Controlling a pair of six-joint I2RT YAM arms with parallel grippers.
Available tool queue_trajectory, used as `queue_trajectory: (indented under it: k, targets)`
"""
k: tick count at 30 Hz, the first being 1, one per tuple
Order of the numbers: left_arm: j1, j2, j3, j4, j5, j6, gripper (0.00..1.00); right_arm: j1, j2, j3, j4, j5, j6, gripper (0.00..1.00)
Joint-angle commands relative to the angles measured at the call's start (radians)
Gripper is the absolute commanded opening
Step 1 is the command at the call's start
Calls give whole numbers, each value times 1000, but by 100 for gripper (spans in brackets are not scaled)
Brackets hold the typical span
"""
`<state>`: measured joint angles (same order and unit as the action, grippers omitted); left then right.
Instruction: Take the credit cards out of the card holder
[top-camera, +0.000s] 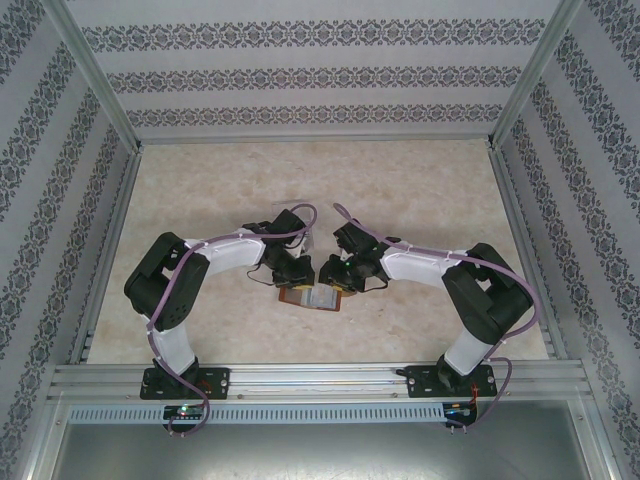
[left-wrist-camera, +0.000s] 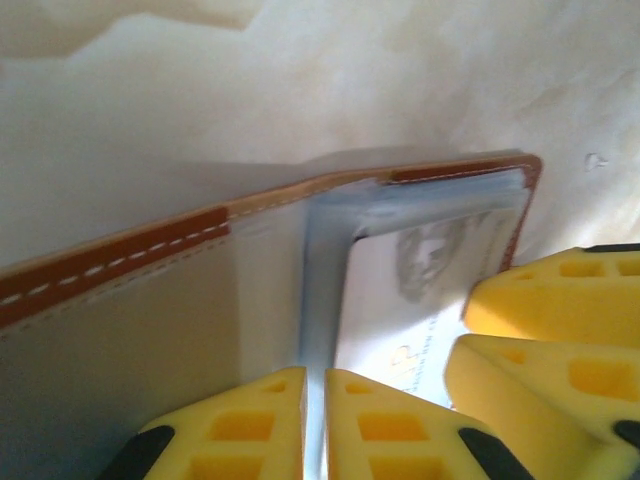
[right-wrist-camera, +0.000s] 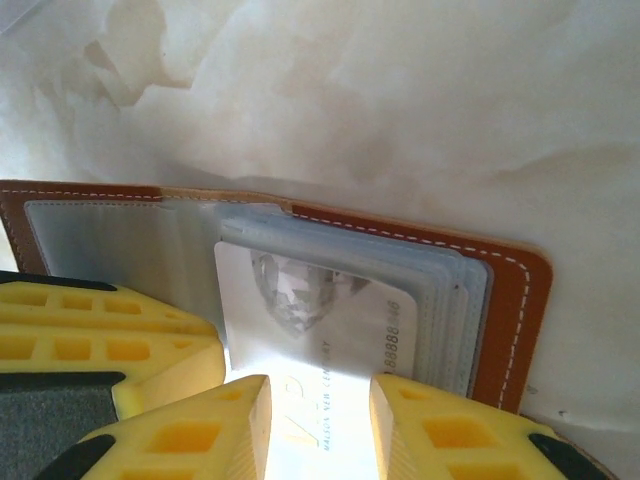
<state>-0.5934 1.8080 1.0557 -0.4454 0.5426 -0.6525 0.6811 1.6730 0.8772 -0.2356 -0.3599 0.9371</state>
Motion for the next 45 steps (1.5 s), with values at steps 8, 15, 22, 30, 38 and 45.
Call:
queue_trajectory:
  k: [8,15,22,30,38,45]
  targets:
    - [13,-25,14,-90,-55,46,11,1,-11,2,-70,48,-26,36]
    - [14,-26,-27,48,60,-25,18,0,-57,-7,-62,47,-11,38]
    - [13,8,-24,22,48,5,21,-6,-74,-18,-62,47,-6,38]
    - [13,18,-25,15,42,10,23,-5,-57,-21,-53,39,-4,38]
    - [14,40,-8,-50,-22,40,19,-3,-36,-19,-36,23,-5,37]
    - [13,30,-3,-47,-10,35,19,2,-70,-18,-58,54,-10,30]
